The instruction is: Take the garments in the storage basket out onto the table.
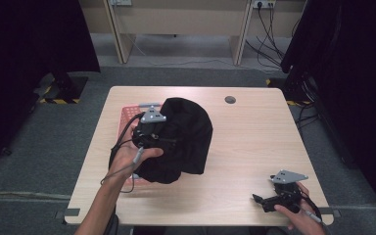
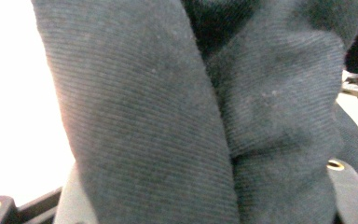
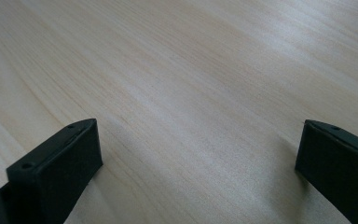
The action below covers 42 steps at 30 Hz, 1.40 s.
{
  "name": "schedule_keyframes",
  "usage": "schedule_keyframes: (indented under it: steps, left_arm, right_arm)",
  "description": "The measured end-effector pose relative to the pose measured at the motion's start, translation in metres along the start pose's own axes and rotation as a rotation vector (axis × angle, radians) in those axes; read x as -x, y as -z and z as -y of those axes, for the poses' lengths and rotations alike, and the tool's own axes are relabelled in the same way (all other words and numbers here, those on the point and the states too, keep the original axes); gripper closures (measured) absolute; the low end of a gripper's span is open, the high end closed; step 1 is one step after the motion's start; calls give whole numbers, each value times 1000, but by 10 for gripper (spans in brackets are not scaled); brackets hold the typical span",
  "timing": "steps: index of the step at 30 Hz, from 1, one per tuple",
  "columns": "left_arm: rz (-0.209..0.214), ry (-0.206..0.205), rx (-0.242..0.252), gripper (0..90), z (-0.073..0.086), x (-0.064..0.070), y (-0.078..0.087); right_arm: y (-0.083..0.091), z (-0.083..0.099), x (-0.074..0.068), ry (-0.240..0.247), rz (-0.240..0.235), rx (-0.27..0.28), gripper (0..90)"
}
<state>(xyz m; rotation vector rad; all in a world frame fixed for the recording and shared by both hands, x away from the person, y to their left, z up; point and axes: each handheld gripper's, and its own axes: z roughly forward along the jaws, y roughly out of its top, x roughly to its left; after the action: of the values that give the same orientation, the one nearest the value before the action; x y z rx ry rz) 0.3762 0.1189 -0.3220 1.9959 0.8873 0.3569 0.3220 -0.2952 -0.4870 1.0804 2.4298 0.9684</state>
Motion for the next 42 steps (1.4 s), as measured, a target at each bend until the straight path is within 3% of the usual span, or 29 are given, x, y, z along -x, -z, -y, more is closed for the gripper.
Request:
schedule_keyframes:
  steps: [4, 5, 13, 16, 19, 22, 32, 42]
  left_arm:
    - [23, -18, -8, 399, -1, 8, -6]
    - [59, -22, -15, 399, -2, 16, -13]
    - [102, -42, -25, 398, -6, 29, -21]
    - [146, -59, -35, 398, -9, 43, -29]
    - [146, -59, -35, 397, -9, 43, -29]
    - [183, -72, -39, 397, -15, 57, -38]
    - [209, -81, -66, 396, -16, 72, -57]
    - [220, -57, -104, 395, -9, 81, -85]
  right_arm:
    - [0, 0, 0, 0, 0, 0, 4]
    - [0, 0, 0, 0, 0, 0, 3]
    - [0, 0, 0, 1, 0, 0, 4]
    - [0, 0, 0, 1, 0, 0, 4]
    - [0, 0, 0, 1, 0, 0, 4]
    - [0, 0, 0, 1, 0, 0, 4]
    - [0, 0, 0, 0, -1, -1, 4]
    - [0, 0, 0, 2, -1, 0, 4]
